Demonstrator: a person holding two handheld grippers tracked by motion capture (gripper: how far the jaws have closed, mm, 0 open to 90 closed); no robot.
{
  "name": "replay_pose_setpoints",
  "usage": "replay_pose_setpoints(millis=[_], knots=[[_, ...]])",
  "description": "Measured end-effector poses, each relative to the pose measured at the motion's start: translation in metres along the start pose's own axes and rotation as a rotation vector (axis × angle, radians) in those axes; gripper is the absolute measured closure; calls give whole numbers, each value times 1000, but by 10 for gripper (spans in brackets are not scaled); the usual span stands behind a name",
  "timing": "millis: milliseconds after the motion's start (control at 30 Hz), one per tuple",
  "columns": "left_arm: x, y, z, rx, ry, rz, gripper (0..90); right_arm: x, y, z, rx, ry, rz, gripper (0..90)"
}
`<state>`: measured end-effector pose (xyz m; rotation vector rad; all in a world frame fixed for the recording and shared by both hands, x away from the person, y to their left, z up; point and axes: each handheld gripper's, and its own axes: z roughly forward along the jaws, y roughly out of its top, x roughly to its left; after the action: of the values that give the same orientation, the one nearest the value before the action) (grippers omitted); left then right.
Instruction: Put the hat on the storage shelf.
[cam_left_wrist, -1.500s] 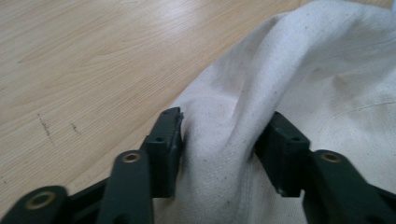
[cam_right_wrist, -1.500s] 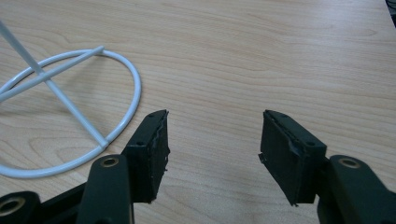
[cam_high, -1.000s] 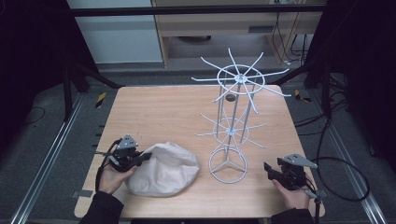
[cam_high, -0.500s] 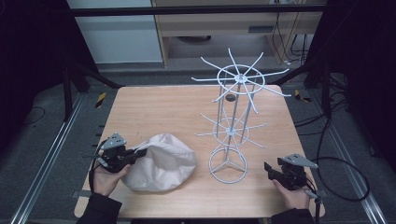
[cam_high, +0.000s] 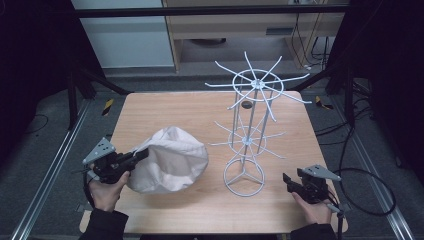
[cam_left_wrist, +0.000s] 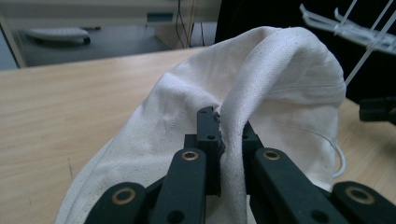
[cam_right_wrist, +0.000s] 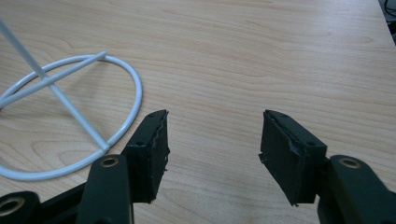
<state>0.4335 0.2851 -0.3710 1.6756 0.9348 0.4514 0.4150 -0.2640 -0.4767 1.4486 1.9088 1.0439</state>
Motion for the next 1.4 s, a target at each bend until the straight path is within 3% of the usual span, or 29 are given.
replay_pose_setpoints(millis=[200, 733, 1400], knots=[[-3, 9, -12, -101, 15, -17, 858, 0, 0, 0, -2, -3, -2, 417], [4, 31, -40, -287, 25, -71, 859, 0, 0, 0, -2, -3, -4, 415], [-7, 54, -50, -504, -59, -142, 860, -2, 0, 1, -1, -9, -2, 417]])
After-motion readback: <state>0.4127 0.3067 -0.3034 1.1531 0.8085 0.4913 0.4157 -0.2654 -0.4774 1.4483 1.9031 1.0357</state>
